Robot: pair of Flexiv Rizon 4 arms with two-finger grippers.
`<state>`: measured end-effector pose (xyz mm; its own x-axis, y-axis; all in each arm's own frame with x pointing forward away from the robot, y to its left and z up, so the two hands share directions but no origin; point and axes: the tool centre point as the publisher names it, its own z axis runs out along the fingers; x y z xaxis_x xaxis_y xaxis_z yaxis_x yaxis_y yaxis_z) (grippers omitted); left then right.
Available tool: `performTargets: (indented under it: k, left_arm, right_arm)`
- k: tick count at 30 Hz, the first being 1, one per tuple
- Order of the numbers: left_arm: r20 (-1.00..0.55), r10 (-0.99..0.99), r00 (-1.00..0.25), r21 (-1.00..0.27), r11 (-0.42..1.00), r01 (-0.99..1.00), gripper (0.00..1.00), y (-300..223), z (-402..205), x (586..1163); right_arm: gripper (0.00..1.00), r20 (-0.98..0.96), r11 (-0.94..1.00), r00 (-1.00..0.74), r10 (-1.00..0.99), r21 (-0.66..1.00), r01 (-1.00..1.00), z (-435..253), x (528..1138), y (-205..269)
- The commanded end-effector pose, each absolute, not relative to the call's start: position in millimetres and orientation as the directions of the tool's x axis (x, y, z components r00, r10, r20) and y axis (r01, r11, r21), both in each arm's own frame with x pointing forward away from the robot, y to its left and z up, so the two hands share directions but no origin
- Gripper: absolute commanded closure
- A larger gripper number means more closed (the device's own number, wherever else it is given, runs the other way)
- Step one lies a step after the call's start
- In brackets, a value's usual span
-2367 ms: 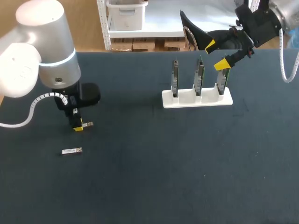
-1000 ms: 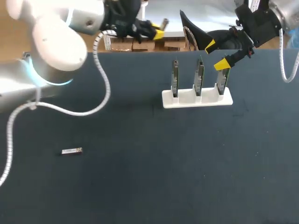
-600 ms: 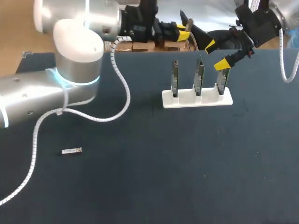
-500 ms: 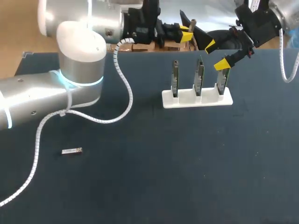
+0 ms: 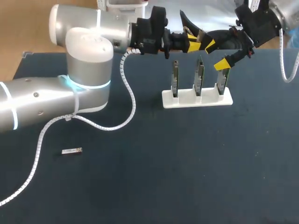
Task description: Pick up the optical module with the left hand, and insert it into the network port with the right hand.
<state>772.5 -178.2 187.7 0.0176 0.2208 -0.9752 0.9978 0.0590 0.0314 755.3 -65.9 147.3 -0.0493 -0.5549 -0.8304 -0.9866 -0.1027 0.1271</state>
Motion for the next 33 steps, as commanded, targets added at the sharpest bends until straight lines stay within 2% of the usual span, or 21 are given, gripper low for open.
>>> performTargets:
  k: [1, 15, 33]
  left_arm:
    - [-0.979, 0.203, 0.023, 0.030, 0.031, 0.999, 1.00, -184.4, 182.8, 777.4]
    - [-0.979, 0.205, 0.006, 0.008, 0.008, 1.000, 1.00, -194.4, 170.8, 770.9]
    - [-0.987, 0.160, -0.031, -0.023, 0.050, 0.998, 1.00, -195.5, 165.7, 769.8]
  right_arm:
    - [0.00, -0.831, -0.105, -0.049, -0.554, 0.128, -0.986, 147.0, 756.6, -65.8]
    - [0.00, -0.831, -0.105, -0.049, -0.554, 0.128, -0.986, 147.0, 756.6, -65.8]
    - [0.00, -0.831, -0.105, -0.049, -0.554, 0.128, -0.986, 147.0, 756.6, -65.8]
